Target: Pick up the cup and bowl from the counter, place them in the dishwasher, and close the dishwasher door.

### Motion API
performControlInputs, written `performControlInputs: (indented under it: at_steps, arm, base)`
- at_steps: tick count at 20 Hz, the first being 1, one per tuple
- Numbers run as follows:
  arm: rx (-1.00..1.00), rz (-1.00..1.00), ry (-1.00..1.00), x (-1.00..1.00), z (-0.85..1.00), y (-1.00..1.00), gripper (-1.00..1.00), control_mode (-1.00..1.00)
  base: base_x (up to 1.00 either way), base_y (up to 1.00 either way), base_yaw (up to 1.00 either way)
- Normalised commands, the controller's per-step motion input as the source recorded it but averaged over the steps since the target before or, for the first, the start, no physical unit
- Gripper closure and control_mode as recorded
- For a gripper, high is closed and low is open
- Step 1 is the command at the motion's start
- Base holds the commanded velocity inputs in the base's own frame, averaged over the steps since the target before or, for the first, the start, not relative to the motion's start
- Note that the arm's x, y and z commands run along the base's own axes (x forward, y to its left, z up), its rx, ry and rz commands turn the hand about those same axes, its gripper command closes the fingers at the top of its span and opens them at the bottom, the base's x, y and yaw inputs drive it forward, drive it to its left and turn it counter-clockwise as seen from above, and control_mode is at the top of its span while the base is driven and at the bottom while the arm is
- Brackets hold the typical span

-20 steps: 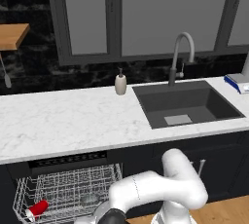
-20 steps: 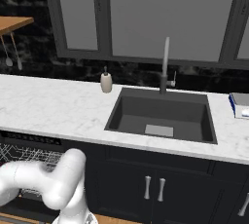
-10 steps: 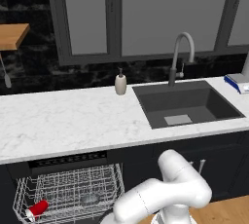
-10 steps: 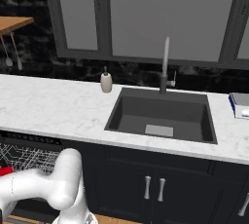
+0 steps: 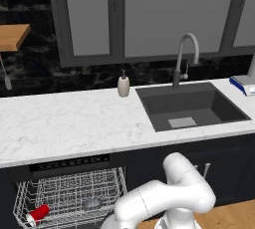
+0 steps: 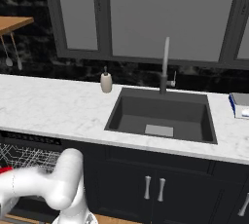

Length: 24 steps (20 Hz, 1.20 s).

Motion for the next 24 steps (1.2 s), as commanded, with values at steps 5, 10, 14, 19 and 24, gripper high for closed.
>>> performControlInputs:
  at_steps: [5, 10, 14, 19, 24]
  arm:
    - [0.00, 0.03, -0.08, 0.65, 0.32, -0.69, -1.00, -1.00]
    - [0.02, 0.07, 0.00, 0.99, 0.38, -0.11, -1.00, -1.00]
    - [0.05, 0.06, -0.11, 0.91, 0.09, 0.00, -1.00, -1.00]
    - [0.07, 0.03, -0.27, 0.93, 0.20, -0.19, -1.00, -1.00]
    - [0.12, 0.05, -0.30, 0.94, 0.34, -0.30, -1.00, -1.00]
  base:
    - [0.00, 0.00, 0.00]
    - [0.00, 0.00, 0.00]
    - [0.00, 0.00, 0.00]
    - [0.00, 0.00, 0.00]
    - [0.00, 0.00, 0.00]
